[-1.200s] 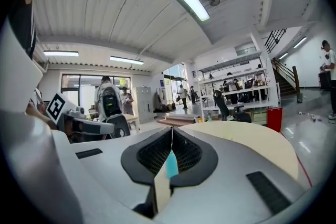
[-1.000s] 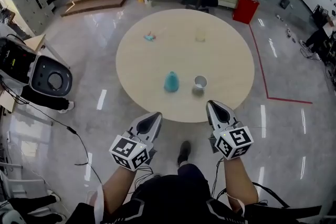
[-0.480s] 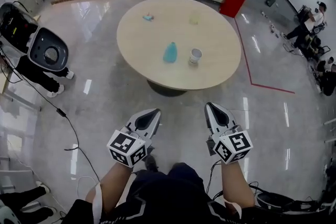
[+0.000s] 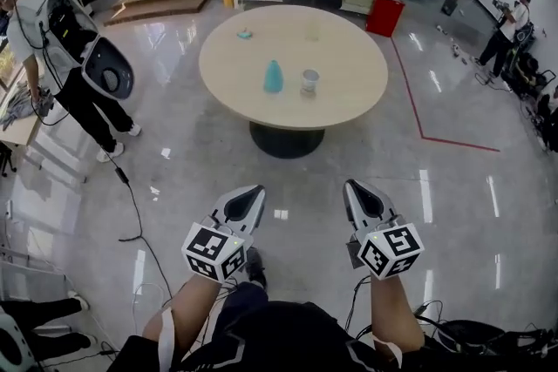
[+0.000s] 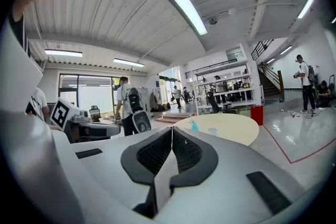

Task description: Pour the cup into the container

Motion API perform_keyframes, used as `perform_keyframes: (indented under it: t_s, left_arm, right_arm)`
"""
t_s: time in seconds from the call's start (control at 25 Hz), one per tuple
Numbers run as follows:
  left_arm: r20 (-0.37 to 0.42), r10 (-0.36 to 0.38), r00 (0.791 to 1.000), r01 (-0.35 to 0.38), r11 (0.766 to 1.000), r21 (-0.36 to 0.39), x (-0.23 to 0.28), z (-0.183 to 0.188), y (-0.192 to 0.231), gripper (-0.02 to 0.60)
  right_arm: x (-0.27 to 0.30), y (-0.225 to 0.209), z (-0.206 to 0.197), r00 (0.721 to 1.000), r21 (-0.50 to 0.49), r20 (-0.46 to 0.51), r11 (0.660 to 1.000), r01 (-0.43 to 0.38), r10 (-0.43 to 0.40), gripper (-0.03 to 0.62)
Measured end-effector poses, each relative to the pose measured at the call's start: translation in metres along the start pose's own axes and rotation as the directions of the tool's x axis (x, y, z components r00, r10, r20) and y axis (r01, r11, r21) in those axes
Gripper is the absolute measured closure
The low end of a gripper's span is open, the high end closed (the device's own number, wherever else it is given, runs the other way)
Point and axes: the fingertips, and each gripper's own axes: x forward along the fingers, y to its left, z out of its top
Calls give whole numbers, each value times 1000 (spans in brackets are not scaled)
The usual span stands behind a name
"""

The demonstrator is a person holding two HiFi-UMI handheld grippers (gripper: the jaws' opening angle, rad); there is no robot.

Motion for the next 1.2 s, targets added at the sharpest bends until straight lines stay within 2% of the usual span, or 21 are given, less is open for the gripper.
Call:
perform_keyframes:
  t_s: [0.2, 0.32, 0.64, 0.84, 1.0, 1.2]
  left_arm:
    - [-8, 19, 1000, -19, 999, -41, -25, -24, -72, 581]
    - [-34, 24, 999, -26, 998, -64, -49, -38, -108, 581]
    - [-15, 26, 1000, -27, 999, -29, -126, -32, -162, 581]
    - [-6, 17, 1000, -17, 1000, -27, -178, -39, -169, 581]
    - [-17, 0, 1000, -1, 1000, -29, -254, -64, -169, 581]
    - [-16, -29, 999, 28, 998, -57, -324, -78, -157, 581]
  right_arm:
    - [-82, -6, -1, 999, -32, 25, 999, -31, 32, 586]
    - [-122, 3, -10, 999, -2, 31, 1000, -32, 32, 586]
    - [-187, 59, -10, 997, 38, 71, 999, -25, 22, 586]
    - [-204, 98, -12, 997, 28, 71, 1000, -7, 5, 586]
    - [-225, 167, -37, 998, 40, 57, 999, 0, -2, 586]
    - [-251, 233, -66, 998, 36, 5, 997, 65, -65, 586]
